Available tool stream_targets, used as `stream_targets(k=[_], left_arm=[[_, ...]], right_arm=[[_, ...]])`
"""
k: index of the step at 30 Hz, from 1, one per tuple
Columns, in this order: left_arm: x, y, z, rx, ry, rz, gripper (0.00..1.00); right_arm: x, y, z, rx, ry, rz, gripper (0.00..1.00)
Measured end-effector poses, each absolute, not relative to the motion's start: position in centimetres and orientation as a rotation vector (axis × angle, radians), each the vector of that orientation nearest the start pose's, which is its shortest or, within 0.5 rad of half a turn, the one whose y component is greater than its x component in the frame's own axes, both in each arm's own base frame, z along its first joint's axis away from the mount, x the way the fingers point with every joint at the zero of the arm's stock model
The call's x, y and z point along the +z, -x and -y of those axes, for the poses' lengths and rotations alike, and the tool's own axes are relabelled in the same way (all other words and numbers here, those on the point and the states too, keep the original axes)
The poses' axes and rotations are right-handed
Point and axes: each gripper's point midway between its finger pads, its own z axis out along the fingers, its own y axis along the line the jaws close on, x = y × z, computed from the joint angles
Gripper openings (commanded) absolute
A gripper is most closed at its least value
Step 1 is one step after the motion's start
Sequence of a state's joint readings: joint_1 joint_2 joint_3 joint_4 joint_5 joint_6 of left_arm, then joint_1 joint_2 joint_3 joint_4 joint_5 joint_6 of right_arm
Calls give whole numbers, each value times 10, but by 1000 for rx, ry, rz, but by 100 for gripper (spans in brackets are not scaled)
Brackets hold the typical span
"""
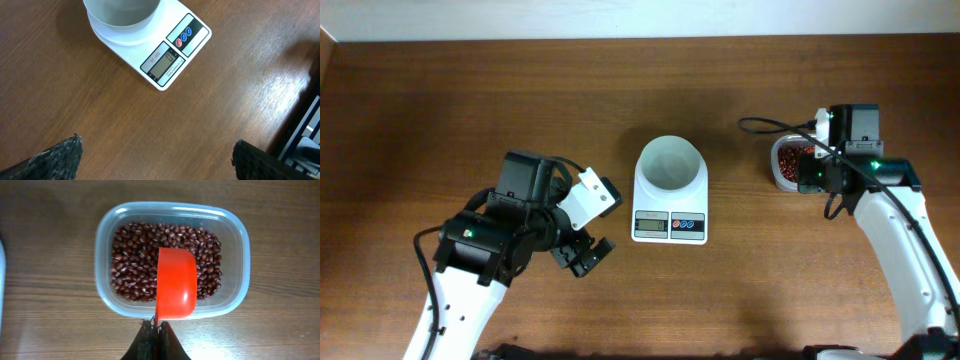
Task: Scoop and weigh 50g on scale
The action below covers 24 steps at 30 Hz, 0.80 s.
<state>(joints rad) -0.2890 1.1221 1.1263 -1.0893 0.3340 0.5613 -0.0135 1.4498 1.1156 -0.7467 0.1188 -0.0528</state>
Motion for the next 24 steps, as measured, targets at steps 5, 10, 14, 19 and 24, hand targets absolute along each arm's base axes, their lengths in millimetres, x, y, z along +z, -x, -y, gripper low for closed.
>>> stream_targets(k=[5,10,14,19,24], left_arm=[[203,-234,128,-346,-1170,-2321,99],[203,-234,128,-346,-1170,-2321,99],[203,-234,128,-346,-1170,-2321,99],[203,-234,128,-346,-1170,-2321,99],[203,-234,128,-346,-1170,-2321,99]], right_arm=[[136,-361,35,-255,-4,-2630,4],[130,-364,39,-288,-1,-2638,4],[123,-374,40,-295,2,-2627,4],[114,-382,45,-343,27,-2629,4],[101,-380,54,-423,46,-2668,4]])
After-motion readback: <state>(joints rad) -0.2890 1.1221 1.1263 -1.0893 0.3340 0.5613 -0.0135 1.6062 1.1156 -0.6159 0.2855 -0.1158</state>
